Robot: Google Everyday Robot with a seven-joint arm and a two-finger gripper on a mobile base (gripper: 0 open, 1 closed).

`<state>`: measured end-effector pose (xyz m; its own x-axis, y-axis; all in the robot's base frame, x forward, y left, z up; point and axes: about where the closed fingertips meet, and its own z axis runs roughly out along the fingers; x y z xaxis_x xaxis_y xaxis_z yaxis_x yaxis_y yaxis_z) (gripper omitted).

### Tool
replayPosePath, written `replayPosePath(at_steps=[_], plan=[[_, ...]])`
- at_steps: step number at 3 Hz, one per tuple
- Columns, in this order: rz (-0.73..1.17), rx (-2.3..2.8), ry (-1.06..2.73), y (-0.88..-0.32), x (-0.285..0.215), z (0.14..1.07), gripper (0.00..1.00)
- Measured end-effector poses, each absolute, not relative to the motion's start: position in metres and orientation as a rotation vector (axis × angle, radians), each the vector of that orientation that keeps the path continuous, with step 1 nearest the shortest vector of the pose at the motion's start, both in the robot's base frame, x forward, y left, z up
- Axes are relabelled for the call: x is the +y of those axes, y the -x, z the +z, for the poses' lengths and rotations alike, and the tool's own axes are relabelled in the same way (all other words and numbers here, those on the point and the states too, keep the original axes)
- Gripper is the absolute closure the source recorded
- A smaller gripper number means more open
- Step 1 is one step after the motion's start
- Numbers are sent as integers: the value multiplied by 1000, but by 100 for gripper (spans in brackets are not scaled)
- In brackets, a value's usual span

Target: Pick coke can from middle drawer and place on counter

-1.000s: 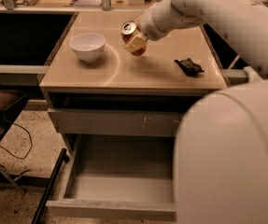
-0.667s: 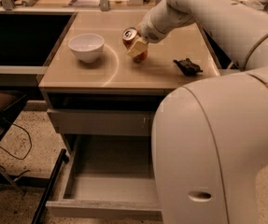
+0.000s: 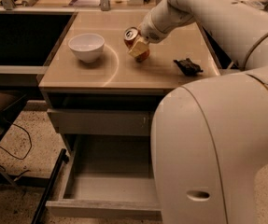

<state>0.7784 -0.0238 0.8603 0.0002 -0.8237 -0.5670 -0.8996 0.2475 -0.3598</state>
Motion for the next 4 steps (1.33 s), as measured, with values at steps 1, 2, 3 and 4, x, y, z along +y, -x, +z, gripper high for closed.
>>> replayPosePath(at_steps=[1,2,3,4], plan=[[138,1821,1578,-778,-24,860,58],[138,1821,1578,-778,-24,860,35],[138,1821,1578,-778,-24,860,11],[138,1821,1579,-778,-24,860,0]])
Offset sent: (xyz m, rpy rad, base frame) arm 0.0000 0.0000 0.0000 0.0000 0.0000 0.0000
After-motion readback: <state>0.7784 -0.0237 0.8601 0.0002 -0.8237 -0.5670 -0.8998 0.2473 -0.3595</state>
